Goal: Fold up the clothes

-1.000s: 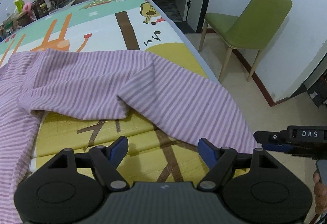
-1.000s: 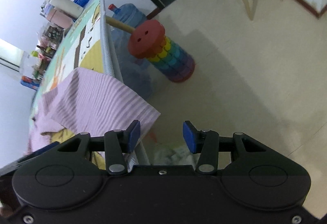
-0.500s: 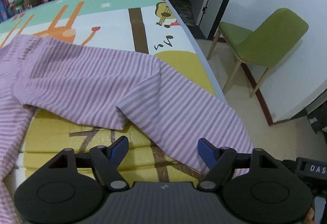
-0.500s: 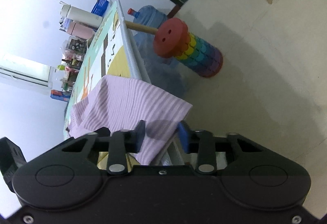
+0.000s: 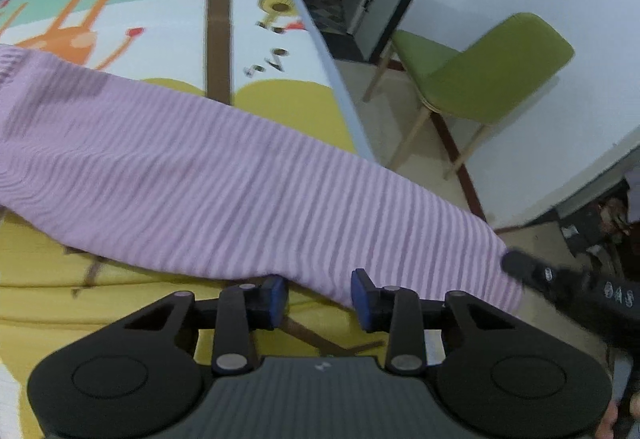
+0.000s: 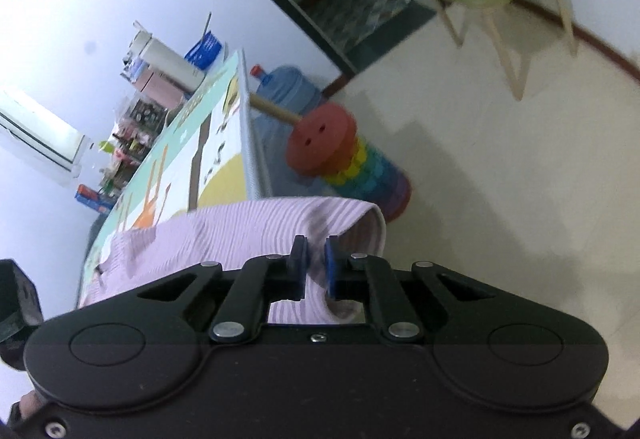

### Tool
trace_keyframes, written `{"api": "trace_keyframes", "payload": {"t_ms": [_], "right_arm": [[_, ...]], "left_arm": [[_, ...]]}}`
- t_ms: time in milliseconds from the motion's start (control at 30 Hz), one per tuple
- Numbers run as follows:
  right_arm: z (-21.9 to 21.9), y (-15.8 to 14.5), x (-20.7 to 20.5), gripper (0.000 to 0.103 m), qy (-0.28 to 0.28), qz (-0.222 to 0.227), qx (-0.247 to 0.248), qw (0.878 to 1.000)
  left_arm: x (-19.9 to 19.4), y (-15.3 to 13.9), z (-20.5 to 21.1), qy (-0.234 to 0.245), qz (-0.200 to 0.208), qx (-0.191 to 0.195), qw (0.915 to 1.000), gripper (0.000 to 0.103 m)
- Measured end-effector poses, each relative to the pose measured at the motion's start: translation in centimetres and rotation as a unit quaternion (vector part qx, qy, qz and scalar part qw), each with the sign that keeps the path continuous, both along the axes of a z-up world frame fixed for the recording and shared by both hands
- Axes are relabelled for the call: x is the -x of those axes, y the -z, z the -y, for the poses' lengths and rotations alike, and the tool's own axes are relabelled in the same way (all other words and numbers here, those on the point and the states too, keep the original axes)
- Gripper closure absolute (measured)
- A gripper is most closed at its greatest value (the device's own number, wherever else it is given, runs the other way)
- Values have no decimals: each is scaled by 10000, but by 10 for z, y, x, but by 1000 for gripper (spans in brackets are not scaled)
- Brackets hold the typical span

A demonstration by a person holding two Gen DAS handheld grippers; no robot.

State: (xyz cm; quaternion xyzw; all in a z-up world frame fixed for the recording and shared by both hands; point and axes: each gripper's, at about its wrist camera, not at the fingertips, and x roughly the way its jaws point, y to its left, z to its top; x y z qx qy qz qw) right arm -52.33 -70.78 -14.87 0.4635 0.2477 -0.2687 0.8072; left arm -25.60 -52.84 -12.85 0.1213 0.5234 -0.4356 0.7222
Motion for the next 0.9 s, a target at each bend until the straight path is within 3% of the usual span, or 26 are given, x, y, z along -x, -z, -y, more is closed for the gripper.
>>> {"api": "trace_keyframes", "payload": {"t_ms": [200,400,900], "right_arm": [[27,-13,-1,99,184,-278,418,9986],[36,-18,-5,96,119,-223,346,9991],[-15,-42,-75,80,-867,15,388,9955]], "left_arm": [[13,-1,5,222,-71,-1,9997,60],[14,-6,-3,232,110,27,9997,47],[-35,-31,-75,-921,417,236,9946,35]]}}
